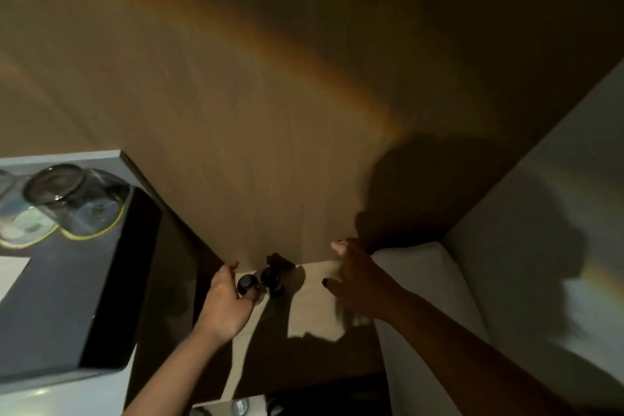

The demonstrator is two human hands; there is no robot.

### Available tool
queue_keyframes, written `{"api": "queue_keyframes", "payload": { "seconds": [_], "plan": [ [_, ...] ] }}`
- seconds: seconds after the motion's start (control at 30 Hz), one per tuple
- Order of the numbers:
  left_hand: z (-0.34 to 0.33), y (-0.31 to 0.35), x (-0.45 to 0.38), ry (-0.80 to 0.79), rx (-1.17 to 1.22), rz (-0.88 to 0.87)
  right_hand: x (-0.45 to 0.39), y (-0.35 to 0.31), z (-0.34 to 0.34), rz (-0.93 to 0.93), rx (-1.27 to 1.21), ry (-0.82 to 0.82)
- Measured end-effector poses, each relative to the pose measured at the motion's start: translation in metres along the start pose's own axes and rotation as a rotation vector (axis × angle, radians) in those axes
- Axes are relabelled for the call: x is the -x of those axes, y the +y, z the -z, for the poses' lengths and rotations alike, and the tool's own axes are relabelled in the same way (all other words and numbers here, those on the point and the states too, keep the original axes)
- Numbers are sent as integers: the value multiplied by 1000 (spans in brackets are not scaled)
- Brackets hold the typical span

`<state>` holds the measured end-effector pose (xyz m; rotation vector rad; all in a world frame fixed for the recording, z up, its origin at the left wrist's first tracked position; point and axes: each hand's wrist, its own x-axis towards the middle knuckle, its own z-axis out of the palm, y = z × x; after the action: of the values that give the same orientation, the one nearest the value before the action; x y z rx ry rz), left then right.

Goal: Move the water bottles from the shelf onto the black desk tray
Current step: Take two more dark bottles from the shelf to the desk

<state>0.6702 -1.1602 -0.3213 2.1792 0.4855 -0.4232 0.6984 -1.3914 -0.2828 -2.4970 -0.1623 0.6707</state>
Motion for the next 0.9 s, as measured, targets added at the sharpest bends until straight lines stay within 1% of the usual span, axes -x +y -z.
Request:
{"api": "queue_keyframes", "payload": {
  "seconds": [0.17, 0.33, 0.37, 0.4, 0.43, 0.5, 0.53, 0.63, 0.67, 0.8, 0.9],
  "plan": [
    [-19, -45, -45, 11, 70, 98, -54, 6, -51, -25, -99, -68],
    [-51, -93, -89, 60, 163, 200, -98, 27, -106, -33, -106, -125],
    [-59, -102, -98, 67, 173, 203, -105, 32, -116, -43, -106, -103],
    [-67, -111, -108, 70, 173, 206, -113, 37, -126, -35, -98, -37],
    [-75, -118, -116, 74, 159, 205, -120, 39, -136, -47, -81, -56],
    [-90, -132, -132, 79, 114, 187, -135, 53, -159, -30, -37, -94],
    [-98, -138, -140, 83, 98, 175, -142, 55, -168, -31, -54, -128],
    [-117, -154, -160, 80, 37, 96, -165, 67, -189, -39, -108, -119],
    [-122, -160, -166, 71, 16, 68, -169, 71, -193, -56, -133, -145],
    [-127, -172, -186, 63, -13, 16, -175, 83, -207, -111, -237, -244],
    [-123, -176, -193, 94, -89, -16, -177, 86, -211, -159, -265, -240]
  ]
}}
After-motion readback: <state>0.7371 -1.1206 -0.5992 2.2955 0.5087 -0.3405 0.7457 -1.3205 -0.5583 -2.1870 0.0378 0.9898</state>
